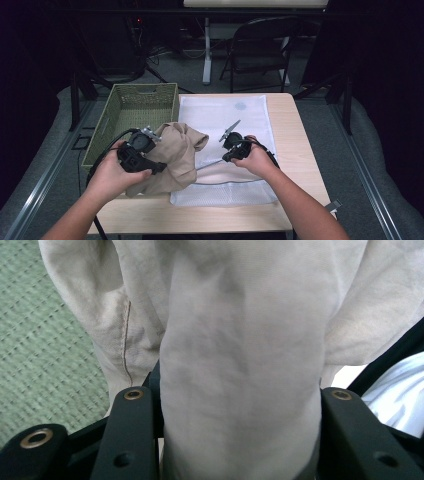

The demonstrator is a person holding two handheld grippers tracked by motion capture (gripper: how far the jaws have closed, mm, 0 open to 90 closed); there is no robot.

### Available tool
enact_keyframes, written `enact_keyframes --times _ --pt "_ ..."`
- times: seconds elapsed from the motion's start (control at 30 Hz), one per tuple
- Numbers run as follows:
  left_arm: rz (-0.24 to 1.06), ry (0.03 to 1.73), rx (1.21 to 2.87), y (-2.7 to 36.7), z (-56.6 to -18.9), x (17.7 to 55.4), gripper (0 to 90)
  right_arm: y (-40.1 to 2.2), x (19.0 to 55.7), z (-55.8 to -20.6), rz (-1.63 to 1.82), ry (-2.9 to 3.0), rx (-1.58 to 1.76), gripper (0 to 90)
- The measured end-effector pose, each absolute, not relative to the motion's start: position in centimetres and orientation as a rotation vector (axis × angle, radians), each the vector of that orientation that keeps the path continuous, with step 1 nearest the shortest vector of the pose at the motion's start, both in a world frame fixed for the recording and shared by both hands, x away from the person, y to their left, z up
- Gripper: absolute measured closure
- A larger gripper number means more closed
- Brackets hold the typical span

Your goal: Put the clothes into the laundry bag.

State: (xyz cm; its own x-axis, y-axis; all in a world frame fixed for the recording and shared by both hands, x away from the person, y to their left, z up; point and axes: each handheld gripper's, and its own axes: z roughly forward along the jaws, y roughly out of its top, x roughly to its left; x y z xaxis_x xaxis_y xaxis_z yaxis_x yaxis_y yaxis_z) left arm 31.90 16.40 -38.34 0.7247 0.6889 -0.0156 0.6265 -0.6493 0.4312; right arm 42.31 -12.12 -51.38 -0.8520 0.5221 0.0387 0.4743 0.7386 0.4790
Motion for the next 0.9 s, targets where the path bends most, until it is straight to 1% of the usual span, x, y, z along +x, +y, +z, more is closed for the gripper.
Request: enact_keyframes --times 0.4,0.67,0.9 --pt "0.172 0.914 2.545 13.8 -39.7 31.0 54.1 -11.6 44.5 -50.6 0.765 2.838 0.820 88.5" --pt "0.142 0.860 2.555 11.9 -40.8 30.5 54.1 -11.7 45.3 -50.5 0.780 2.835 0.830 88.5" --pt "0.121 0.836 2.552 11.0 -41.5 30.1 54.2 -11.9 45.6 -50.4 0.792 2.829 0.838 88.5"
